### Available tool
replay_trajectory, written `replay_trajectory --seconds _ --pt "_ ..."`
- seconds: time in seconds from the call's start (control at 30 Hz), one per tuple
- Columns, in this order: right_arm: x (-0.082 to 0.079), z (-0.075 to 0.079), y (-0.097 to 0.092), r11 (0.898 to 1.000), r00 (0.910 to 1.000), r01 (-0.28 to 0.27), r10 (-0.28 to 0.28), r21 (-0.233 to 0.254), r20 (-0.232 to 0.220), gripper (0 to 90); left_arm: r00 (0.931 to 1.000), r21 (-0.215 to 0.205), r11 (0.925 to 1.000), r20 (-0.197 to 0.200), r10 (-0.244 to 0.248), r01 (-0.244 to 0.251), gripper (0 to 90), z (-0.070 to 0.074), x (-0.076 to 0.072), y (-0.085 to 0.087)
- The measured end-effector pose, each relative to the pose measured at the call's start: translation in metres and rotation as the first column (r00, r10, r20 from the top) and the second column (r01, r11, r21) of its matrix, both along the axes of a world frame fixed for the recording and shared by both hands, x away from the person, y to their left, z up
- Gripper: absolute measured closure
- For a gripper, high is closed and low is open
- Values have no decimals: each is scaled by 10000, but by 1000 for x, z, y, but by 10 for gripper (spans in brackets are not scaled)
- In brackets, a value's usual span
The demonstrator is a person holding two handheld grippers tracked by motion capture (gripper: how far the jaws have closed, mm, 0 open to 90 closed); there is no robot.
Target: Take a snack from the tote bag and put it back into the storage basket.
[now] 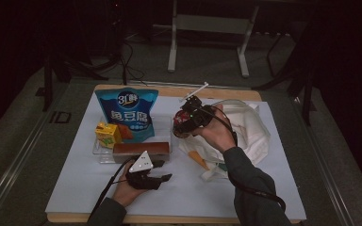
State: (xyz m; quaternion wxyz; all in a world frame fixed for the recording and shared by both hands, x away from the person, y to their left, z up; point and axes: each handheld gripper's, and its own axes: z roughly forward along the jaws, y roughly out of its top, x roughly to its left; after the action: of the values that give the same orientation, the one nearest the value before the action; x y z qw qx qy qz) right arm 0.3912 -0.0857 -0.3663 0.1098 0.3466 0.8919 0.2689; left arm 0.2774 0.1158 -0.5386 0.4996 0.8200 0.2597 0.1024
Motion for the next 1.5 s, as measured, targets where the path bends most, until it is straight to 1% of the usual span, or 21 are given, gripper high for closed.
replay_trajectory --seconds 0.77,0.93,1.23,1.5 --pt "4 -4 20 9995 9996 -280 281 125 -88 259 10000 6 10000 0 -12 12 401 0 0 0" --pt "5 -7 25 9995 9994 -322 323 59 -138 259 10000 26 10000 -8 -23 23 401 0 1 1" --pt "5 -8 34 9990 9990 -431 432 111 -126 259 10000 0 10000 -12 -12 12 401 0 0 1" --pt "7 -9 40 9989 9988 -476 477 51 -145 259 10000 10 10000 -11 -21 21 401 0 1 1"
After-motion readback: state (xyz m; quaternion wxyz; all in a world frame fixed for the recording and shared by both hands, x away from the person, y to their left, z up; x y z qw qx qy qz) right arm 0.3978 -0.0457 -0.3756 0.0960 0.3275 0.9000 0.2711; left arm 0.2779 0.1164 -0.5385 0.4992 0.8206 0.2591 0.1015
